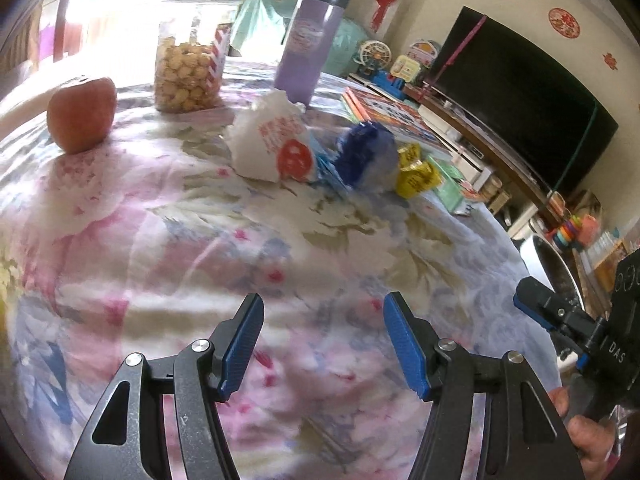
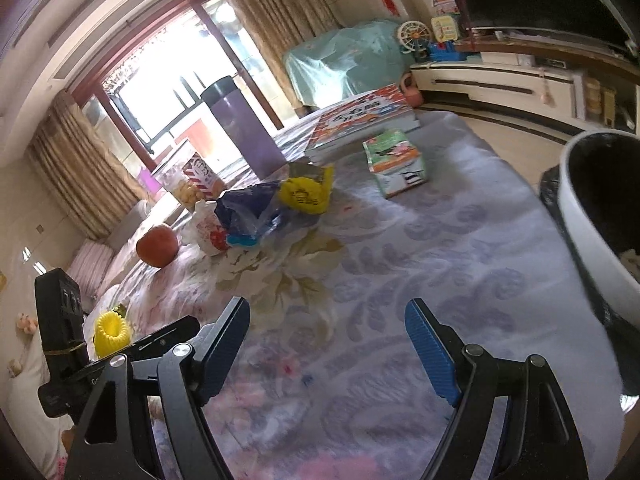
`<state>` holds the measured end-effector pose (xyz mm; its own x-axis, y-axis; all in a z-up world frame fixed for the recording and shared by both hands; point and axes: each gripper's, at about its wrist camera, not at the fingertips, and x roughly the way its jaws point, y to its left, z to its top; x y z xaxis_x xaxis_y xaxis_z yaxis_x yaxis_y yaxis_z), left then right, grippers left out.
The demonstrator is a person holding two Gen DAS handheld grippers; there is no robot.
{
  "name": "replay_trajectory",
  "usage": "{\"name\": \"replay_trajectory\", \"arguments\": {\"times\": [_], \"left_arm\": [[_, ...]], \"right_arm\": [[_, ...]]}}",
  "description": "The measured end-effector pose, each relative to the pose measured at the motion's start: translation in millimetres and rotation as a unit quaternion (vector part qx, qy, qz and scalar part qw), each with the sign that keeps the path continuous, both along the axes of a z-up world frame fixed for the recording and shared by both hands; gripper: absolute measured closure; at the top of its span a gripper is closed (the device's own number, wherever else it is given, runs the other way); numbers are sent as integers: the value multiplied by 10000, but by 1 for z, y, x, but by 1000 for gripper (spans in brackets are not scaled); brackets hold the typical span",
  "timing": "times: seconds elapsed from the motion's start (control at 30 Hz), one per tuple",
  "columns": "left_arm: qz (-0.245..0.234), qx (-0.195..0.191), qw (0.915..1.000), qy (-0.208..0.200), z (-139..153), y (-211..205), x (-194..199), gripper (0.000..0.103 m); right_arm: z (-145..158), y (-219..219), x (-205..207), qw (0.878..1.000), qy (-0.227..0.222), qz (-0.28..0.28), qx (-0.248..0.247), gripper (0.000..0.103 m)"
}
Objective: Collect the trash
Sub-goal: 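Move both open tools back over the bed toward the white bag, then grasp the white plastic bag with the left tool while the right tool grasps the blue chip bag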
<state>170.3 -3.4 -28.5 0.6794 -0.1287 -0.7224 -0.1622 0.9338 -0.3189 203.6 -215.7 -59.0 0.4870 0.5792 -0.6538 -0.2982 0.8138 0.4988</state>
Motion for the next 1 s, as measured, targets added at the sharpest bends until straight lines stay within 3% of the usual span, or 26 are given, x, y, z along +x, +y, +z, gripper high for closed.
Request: {"name": "replay_trajectory", "arguments": {"times": [0.57,1.0], "left_arm": [[271,229,9993,-111,3,61,60,41],[-258,259,9993,-17,-20,75,113,43]], "right_arm": [[-4,65,34,9988,-88,484,37,23],[-15,104,66,9970,-13,766,144,49]]}}
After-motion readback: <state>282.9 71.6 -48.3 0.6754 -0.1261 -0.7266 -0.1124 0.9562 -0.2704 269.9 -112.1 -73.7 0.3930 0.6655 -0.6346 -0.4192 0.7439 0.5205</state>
